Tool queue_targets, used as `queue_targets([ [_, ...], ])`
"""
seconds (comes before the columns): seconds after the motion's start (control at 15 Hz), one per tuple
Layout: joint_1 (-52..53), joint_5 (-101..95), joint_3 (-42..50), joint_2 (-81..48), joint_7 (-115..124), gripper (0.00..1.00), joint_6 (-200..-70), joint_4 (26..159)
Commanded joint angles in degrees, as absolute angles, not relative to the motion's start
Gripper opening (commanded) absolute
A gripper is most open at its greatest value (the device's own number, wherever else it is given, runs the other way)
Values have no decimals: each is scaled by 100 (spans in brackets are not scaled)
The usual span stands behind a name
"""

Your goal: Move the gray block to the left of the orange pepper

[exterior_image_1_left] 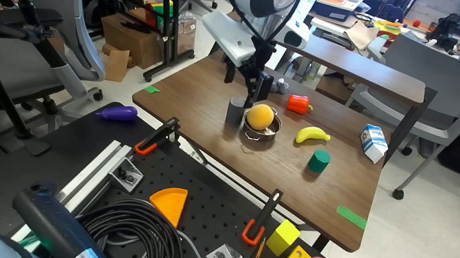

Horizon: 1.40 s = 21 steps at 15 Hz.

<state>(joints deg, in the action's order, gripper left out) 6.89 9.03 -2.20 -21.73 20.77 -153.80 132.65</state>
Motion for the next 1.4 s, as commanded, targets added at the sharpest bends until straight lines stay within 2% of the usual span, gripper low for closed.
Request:
queue_targets([
  [0.0,889,627,16,-2617,2361,100,-15240,12734],
  [0.53,1085,658,23,-3061,2462,100,-15154,12402],
  [0.6,1133,629,55,-3085,2503,75,-15105,12364],
  [0.67,1162,611,73,-3101,2522,74,-15069,12340],
  [1.07,1342,359,252,-3088,2683,27,-14917,12263],
  [1.13,1372,307,290,-3064,2714,21,-14882,12259],
  [1.33,1422,158,343,-2891,2717,21,-14847,12226],
])
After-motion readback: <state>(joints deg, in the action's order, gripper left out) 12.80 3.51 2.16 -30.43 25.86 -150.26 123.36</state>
